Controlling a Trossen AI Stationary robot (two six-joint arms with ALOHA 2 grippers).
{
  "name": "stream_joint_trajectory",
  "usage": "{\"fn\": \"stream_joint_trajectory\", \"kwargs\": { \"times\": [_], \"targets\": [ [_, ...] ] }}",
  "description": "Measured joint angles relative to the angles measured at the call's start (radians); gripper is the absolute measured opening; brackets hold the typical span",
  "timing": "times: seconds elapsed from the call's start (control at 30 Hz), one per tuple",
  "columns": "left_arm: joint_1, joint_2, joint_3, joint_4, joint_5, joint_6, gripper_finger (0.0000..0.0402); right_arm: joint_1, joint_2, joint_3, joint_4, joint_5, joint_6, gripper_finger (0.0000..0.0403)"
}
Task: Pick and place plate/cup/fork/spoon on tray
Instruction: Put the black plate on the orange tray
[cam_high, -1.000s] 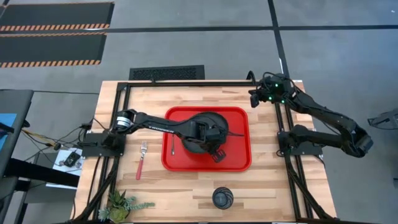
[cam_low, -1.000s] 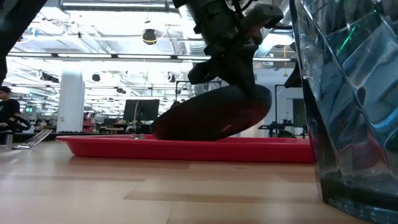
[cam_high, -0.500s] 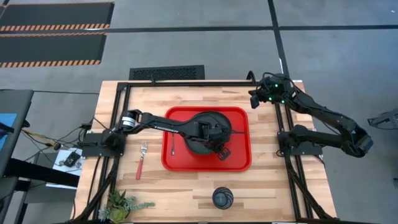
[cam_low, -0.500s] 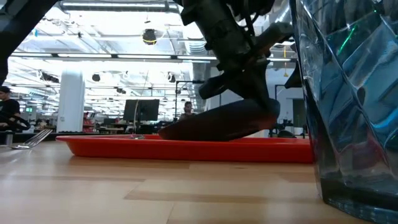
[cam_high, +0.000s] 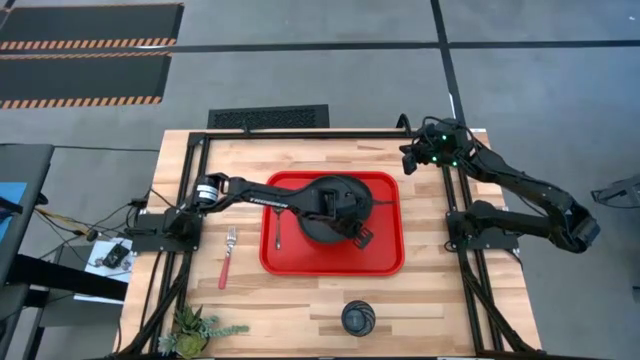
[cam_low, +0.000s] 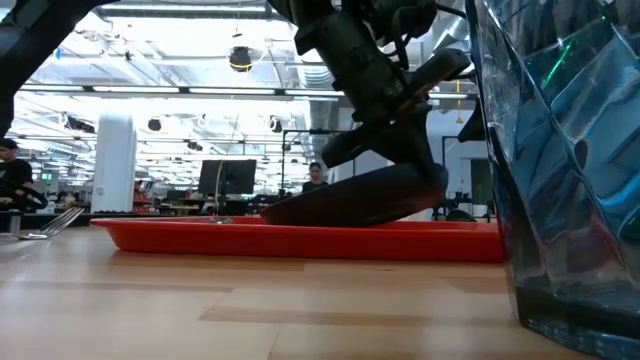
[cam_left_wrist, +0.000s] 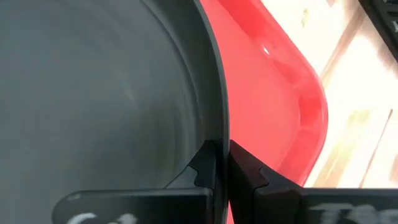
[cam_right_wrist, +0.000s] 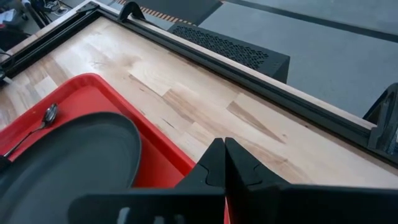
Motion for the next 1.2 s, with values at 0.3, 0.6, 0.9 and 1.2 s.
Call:
{"fn": "stream_joint_trajectory", "kwargs": {
  "times": [0.3, 0.6, 0.9, 1.2],
  "targets": [
    [-0.009, 0.052, 0.0, 0.021, 0.027, -0.039, 0.0001, 0.0, 0.0, 0.0, 0.0, 0.0, 0.0, 0.001],
    [-0.009, 0.083, 0.001, 0.026, 0.027, -0.058, 0.0001, 0.006, 0.0, 0.0, 0.0, 0.0, -0.005, 0.001],
    [-0.008, 0.087, -0.001, 0.038, 0.019, -0.068, 0.0048, 0.006, 0.0, 0.0, -0.001, 0.0, -0.007, 0.001],
    [-0.007, 0.088, -0.002, 0.044, 0.045, -0.073, 0.0076, 0.006, 0.0, 0.0, 0.0, 0.0, -0.008, 0.0011]
  ]
}}
